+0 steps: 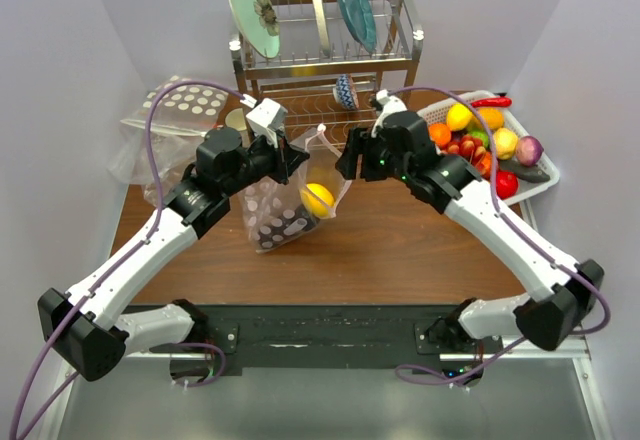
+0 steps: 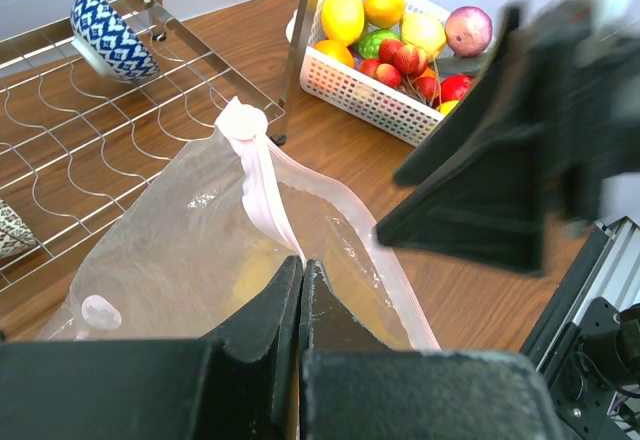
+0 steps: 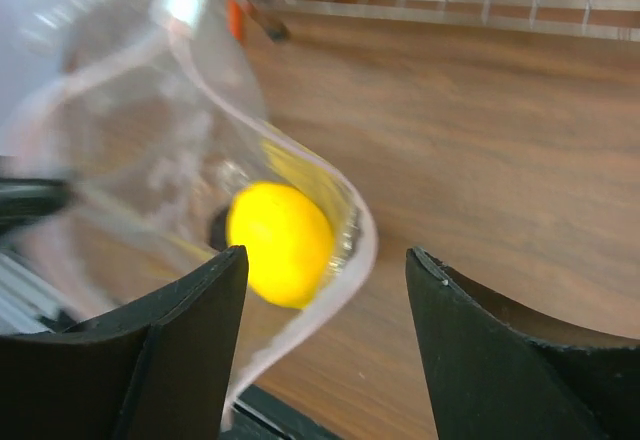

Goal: Place the food in the zip-top bag and seal the zipper
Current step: Adjust the zipper food storage bag at the center of the board.

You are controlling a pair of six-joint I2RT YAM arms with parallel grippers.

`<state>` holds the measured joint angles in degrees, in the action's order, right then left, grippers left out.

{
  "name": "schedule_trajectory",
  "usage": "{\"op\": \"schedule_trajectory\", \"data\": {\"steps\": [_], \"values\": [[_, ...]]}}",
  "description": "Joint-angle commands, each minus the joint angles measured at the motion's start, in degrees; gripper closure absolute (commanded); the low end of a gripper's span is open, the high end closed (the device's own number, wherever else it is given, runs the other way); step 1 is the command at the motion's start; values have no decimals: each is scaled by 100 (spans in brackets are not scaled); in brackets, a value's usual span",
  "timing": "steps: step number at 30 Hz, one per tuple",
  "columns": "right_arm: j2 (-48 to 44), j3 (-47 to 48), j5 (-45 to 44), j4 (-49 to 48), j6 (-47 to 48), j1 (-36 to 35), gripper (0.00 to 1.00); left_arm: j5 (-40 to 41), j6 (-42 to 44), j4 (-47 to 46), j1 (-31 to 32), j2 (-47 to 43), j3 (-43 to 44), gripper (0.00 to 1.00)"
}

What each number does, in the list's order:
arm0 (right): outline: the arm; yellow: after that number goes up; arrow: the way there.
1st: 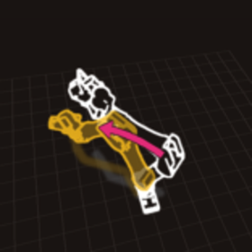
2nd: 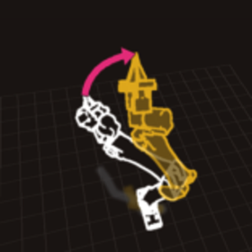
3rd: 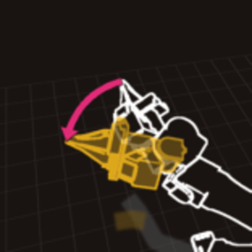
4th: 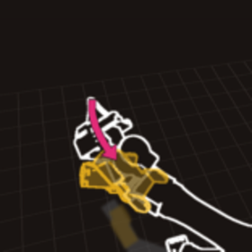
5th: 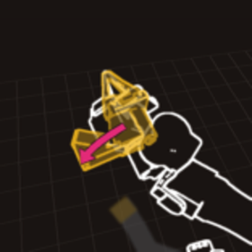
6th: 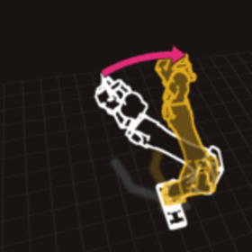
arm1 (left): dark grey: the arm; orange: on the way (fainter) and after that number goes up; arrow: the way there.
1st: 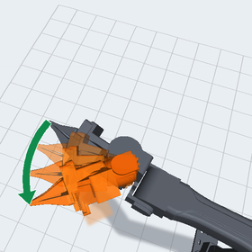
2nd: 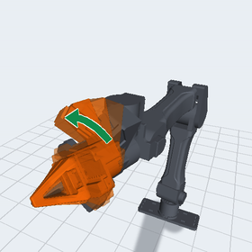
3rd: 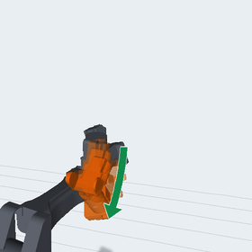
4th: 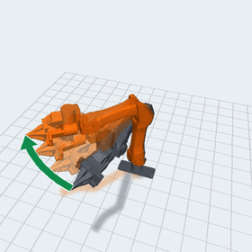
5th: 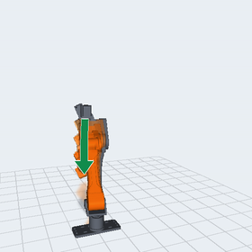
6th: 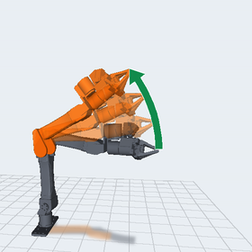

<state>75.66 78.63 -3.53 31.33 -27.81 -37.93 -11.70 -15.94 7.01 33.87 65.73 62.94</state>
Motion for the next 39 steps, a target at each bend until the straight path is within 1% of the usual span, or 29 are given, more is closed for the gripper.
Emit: {"op": "schedule_trajectory", "data": {"steps": [1,2,3,5,6,8,9,11,12,13,16,17,22,25,27,30,31,34,37,39], "values": [[335,144,-95,558,268,-30,34,-42,-49,-217,-12,-34,201,100],[475,135,-78,558,276,-21,34,-34,-49,-217,-12,-34,201,100],[537,135,-69,576,285,-30,38,-42,-49,-217,-12,-26,201,100],[695,135,-43,576,294,-30,42,-43,-40,-217,-12,-34,201,100],[731,135,-25,584,285,-21,51,-42,-40,-217,-12,-43,201,100],[766,109,63,558,294,-21,65,-42,-32,-217,-12,-34,201,100],[731,109,106,523,311,-21,77,-42,-32,-217,-12,-34,201,100],[652,100,160,523,338,-21,92,-51,-32,-217,-12,-34,193,100],[521,117,142,558,338,-30,98,-51,-23,-226,-12,-17,201,100],[459,144,107,628,338,-30,100,-51,-23,-209,-12,-8,210,100],[187,582,10,1032,382,-21,100,-69,-31,-200,-12,36,219,100],[134,975,2,1120,399,-21,100,-86,-32,-200,-12,62,228,100],[-25,2330,518,1402,329,-30,100,-349,-84,-199,-12,124,281,100],[-130,2254,407,1209,294,-30,100,-560,-111,-217,-12,185,324,100],[-25,2122,310,1330,425,-21,100,-640,-111,-226,-12,177,342,100],[247,1850,-226,1551,610,-12,100,-728,-58,-278,-21,28,368,100],[282,1614,-462,1551,628,-12,100,-658,-49,-313,-21,-103,386,100],[309,1296,-701,1560,645,-12,100,-640,-58,-323,-21,-245,508,100],[239,1303,-824,1613,663,-12,100,-675,-5,-243,-21,-263,632,100],[178,1453,-904,1718,716,-12,100,-640,12,-270,-21,-237,545,100]]}}
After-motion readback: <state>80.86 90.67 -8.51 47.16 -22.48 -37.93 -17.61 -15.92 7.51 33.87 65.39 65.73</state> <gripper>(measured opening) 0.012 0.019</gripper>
